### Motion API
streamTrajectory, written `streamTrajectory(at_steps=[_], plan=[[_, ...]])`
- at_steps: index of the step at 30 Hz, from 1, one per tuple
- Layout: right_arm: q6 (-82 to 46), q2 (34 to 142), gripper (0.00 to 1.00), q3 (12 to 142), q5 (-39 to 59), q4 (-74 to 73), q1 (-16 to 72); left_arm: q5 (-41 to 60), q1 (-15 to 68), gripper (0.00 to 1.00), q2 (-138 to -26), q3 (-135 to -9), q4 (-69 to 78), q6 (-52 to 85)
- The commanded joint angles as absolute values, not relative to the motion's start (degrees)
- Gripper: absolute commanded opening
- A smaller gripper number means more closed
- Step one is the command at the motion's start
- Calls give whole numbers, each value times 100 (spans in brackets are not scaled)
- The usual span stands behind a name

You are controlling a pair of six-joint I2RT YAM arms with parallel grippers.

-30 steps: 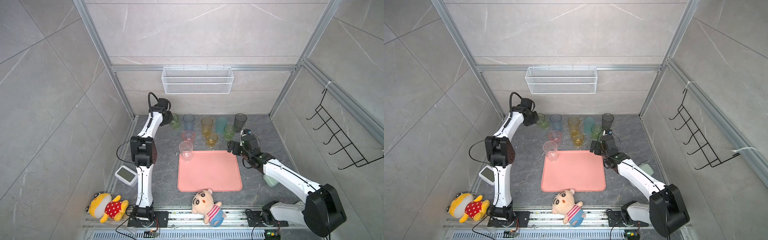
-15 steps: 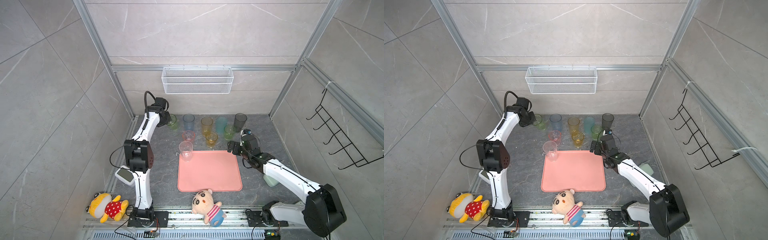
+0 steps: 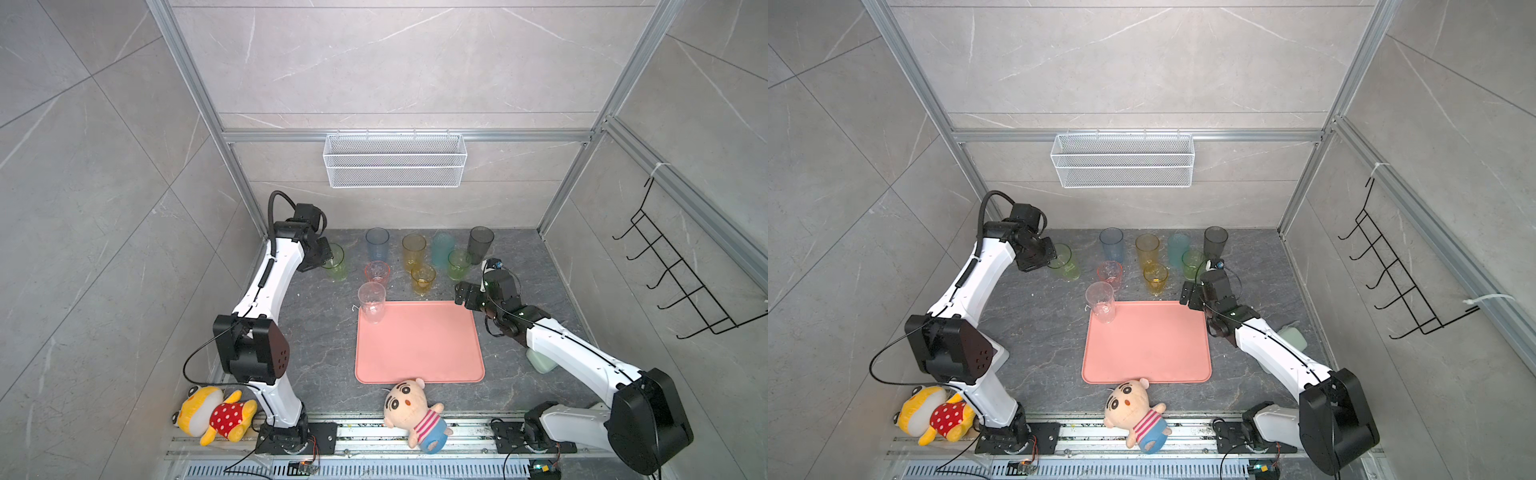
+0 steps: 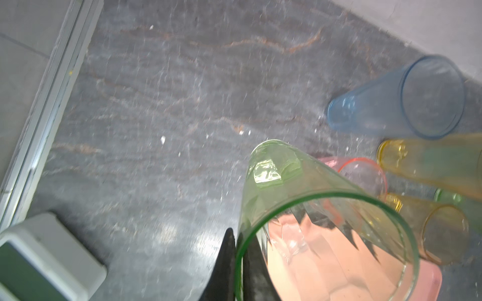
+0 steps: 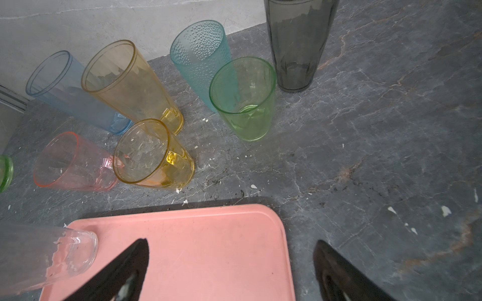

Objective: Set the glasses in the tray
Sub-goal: 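Lift the green glass off the table with the left gripper, then carry the green glass toward the pink tray with the left gripper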

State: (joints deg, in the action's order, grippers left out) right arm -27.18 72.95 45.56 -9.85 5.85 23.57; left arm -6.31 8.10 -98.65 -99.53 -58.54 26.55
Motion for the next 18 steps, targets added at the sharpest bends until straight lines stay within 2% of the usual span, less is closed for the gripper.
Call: streamTrajectory(at_steps=[1, 18], plan=[[-2619, 7169, 99, 4698, -1028, 696, 2406, -567, 817, 0, -9279, -9707, -6085, 2549], [-2564, 7207, 99, 4739, -1143, 756, 2418, -985, 1410, 0, -7871, -8667, -6992, 2454]])
